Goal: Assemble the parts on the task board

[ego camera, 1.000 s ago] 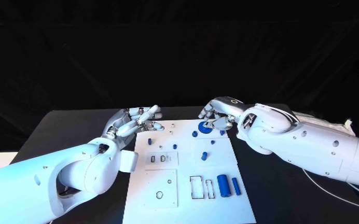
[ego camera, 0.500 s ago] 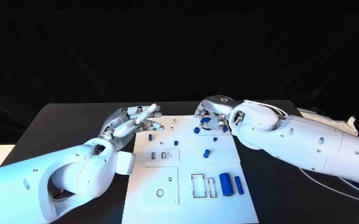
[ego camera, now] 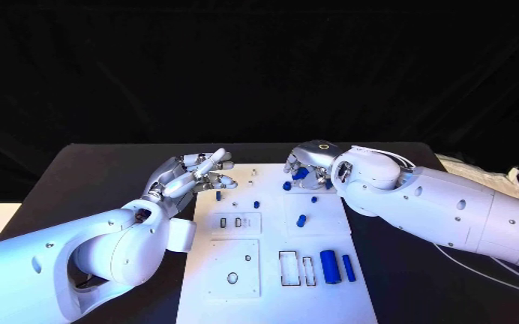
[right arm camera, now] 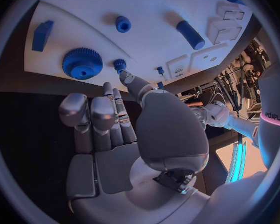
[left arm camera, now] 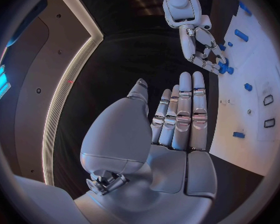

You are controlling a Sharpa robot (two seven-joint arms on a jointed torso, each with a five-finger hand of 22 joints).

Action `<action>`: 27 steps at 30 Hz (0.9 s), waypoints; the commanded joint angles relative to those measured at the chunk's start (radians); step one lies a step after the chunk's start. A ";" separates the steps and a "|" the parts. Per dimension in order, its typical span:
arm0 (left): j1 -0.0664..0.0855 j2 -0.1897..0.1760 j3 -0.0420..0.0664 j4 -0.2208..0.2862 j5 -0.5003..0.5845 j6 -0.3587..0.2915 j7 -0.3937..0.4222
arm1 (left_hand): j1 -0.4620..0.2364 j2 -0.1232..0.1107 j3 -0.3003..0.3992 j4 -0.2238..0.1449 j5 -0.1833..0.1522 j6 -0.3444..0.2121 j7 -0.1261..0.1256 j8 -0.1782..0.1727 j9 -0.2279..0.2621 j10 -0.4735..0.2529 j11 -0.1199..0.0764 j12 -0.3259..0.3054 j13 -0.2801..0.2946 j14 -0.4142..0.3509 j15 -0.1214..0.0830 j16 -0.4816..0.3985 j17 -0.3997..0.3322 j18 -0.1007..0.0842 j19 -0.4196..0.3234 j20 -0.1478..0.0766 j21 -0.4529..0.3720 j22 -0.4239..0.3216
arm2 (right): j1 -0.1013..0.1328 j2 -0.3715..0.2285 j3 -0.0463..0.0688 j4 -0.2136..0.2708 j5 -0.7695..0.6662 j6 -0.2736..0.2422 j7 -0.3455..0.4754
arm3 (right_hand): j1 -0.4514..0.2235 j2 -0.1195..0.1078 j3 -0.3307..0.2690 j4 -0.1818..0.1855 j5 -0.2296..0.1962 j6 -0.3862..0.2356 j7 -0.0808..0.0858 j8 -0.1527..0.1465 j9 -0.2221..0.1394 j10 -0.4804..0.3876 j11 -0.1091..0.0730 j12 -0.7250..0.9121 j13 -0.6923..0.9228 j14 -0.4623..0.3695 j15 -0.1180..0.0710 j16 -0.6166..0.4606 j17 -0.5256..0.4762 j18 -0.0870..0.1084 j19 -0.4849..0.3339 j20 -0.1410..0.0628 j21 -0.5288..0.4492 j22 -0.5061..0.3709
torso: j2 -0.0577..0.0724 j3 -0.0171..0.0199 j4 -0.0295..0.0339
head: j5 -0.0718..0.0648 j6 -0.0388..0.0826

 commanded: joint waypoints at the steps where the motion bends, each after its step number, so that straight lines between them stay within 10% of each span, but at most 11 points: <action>1: 0.002 0.000 0.002 0.004 0.009 0.014 0.010 | -0.004 0.002 -0.005 0.001 -0.004 0.003 0.008 -0.005 -0.001 0.002 0.004 -0.006 -0.001 -0.005 0.000 0.006 0.001 0.001 0.005 0.004 0.001 0.000 | 0.000 0.003 0.000 -0.002 -0.012 0.035 -0.007 | 0.008 -0.002 0.000 0.008 0.004 -0.001 0.004 -0.003 0.001 -0.005 -0.002 -0.003 0.001 0.026 0.006 0.006 0.002 -0.017 0.005 0.001 0.005 0.002 | 0.008 -0.0003 -0.0013 | 0.000 0.000; 27: 0.004 -0.001 0.003 0.000 0.012 0.012 0.005 | -0.006 0.008 -0.007 0.001 -0.004 0.001 0.012 -0.009 -0.001 -0.001 0.007 -0.013 -0.001 -0.008 0.002 0.009 0.013 0.001 0.005 0.005 0.001 0.001 | -0.007 0.023 -0.003 -0.008 0.010 0.042 0.018 | 0.032 0.026 0.042 0.033 0.012 0.038 0.006 0.006 0.007 0.044 -0.008 0.001 0.004 0.022 0.003 0.077 0.071 -0.022 0.017 0.000 0.046 0.052 | 0.032 -0.0026 0.0000 | 0.010 -0.006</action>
